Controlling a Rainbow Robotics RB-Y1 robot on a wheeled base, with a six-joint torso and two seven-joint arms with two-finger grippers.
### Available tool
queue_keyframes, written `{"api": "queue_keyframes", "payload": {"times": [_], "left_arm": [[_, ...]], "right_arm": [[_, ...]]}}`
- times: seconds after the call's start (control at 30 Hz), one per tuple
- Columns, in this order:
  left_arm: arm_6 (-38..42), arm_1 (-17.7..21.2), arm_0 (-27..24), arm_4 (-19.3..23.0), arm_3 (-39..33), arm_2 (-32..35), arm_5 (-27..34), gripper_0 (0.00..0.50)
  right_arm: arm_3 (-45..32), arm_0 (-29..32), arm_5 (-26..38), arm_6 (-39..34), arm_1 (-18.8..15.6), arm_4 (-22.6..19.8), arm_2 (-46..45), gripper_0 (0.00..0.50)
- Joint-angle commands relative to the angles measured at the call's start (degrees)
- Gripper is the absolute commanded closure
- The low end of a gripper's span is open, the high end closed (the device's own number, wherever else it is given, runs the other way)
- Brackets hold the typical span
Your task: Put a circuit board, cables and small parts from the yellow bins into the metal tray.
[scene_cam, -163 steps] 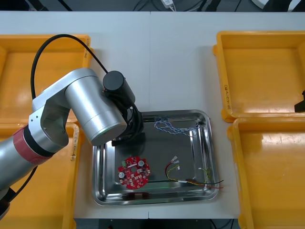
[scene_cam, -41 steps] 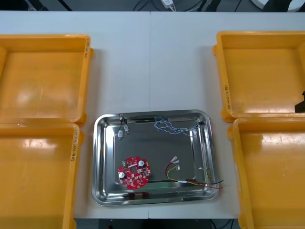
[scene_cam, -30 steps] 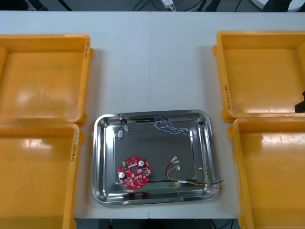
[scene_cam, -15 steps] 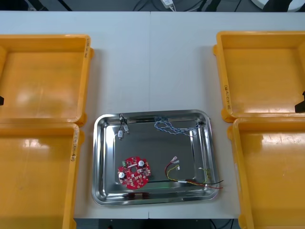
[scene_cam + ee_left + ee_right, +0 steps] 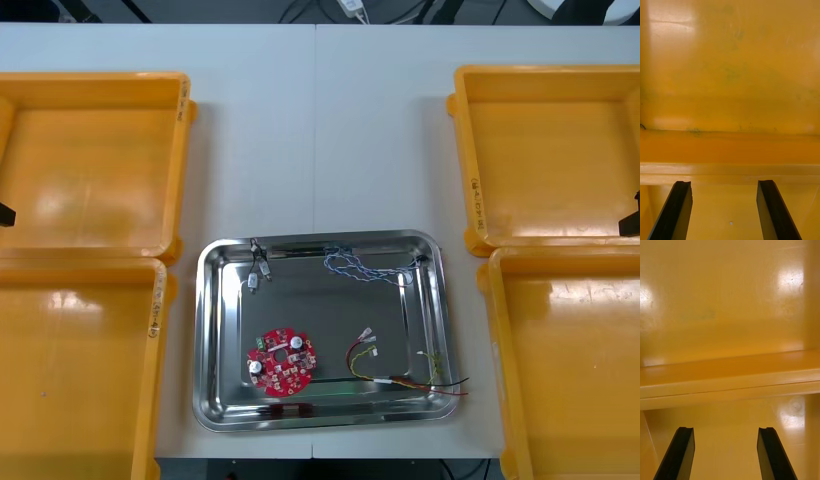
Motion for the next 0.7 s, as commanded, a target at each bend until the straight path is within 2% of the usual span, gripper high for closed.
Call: {"api": "queue_keyframes", "payload": {"times": [0.03,0.7], "left_arm": [[-4.6,-0.5,0.8,-0.4,-2.1,1.8,0.5,0.0],[-4.7,-0.3,0.8,0.1,-2.3,1.7,0.5,0.0]], "right_arm": [[-0.5,0.3,0.1,-1.5,-2.5,-0.3,-2.0,0.016],[-0.5,0.3,0.1,-1.5,-2.5,-0.3,-2.0,0.016]]}}
